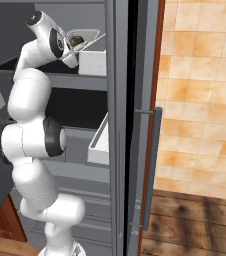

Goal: Place the tupperware containing the fish and squash meal in the microwave. Close the microwave door and press the start button to reheat the meal.

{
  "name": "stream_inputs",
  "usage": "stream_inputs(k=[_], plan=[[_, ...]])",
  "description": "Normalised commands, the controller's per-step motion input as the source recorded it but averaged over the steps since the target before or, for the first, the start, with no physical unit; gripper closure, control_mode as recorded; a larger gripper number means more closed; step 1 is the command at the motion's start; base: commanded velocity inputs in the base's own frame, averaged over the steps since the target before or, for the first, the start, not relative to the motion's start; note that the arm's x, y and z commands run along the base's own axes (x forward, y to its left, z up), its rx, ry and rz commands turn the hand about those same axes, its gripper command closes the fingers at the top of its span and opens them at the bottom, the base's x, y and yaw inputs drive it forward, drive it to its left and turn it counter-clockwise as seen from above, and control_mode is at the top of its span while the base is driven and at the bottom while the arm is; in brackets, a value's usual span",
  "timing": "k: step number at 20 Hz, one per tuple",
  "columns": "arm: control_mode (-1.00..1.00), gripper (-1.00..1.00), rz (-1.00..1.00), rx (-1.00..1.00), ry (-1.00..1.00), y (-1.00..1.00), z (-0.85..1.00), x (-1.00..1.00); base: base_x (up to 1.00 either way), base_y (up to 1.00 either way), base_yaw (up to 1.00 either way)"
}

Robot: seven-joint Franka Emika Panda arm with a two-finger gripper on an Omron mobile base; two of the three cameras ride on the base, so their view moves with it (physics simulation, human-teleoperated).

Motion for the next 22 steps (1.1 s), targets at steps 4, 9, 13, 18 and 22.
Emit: stream_inputs(k=[4,9,13,18,22], plan=[[-1.00,1.00,0.00,-0.01,-0.12,0.00,0.08,-0.83,0.00,0.00,0.00],[-1.00,1.00,0.00,0.00,0.00,0.00,0.07,-0.99,0.00,0.00,0.00],[-1.00,1.00,0.00,0.00,0.00,-0.01,0.00,-1.00,0.00,0.00,0.00],[-1.00,1.00,0.00,0.00,0.01,-0.10,-0.08,-1.00,0.00,0.00,0.00],[-1.00,1.00,0.00,0.00,0.05,-0.24,-0.15,-1.00,0.00,0.00,0.00]])
